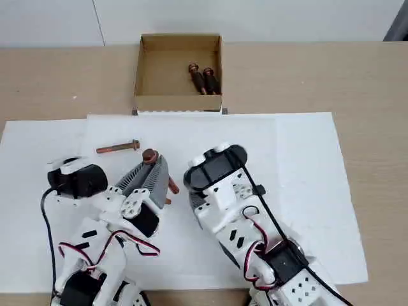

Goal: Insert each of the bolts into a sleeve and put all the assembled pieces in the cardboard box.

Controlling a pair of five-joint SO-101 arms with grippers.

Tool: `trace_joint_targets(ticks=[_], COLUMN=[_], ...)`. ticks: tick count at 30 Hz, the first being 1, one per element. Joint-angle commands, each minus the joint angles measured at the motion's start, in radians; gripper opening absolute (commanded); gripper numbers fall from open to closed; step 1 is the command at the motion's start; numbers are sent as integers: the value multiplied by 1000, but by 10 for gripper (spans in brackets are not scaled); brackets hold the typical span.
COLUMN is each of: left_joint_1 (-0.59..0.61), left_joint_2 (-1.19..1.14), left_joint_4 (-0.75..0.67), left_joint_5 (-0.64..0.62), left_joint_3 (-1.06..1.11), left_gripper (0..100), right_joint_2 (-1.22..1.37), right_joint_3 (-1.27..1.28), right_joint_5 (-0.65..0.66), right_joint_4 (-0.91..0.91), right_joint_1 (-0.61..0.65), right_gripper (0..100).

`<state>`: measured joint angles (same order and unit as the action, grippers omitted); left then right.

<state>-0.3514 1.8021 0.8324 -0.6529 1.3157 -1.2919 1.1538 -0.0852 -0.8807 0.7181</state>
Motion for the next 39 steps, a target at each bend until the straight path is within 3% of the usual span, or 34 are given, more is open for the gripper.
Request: trace_joint_targets(ticks=[1, 10, 22, 39], left_joint_1=[0, 2, 78, 21], left_joint_2=[15, 12, 14, 12], left_joint_4=[-75, -178, -244, -247], left_joint_5=[-32, -28, 35, 29], left_joint_3=[-4, -4, 62, 77], left_gripper=[5, 5, 5, 5], right_joint_2=[-16, -16, -16, -16], right_joint_3=[8, 66, 60, 60], right_joint_5=[-8, 143, 143, 143], right_joint_4=[67, 208, 223, 225], right_joint_1=[36, 50, 51, 51], right_gripper=[3, 3, 3, 3])
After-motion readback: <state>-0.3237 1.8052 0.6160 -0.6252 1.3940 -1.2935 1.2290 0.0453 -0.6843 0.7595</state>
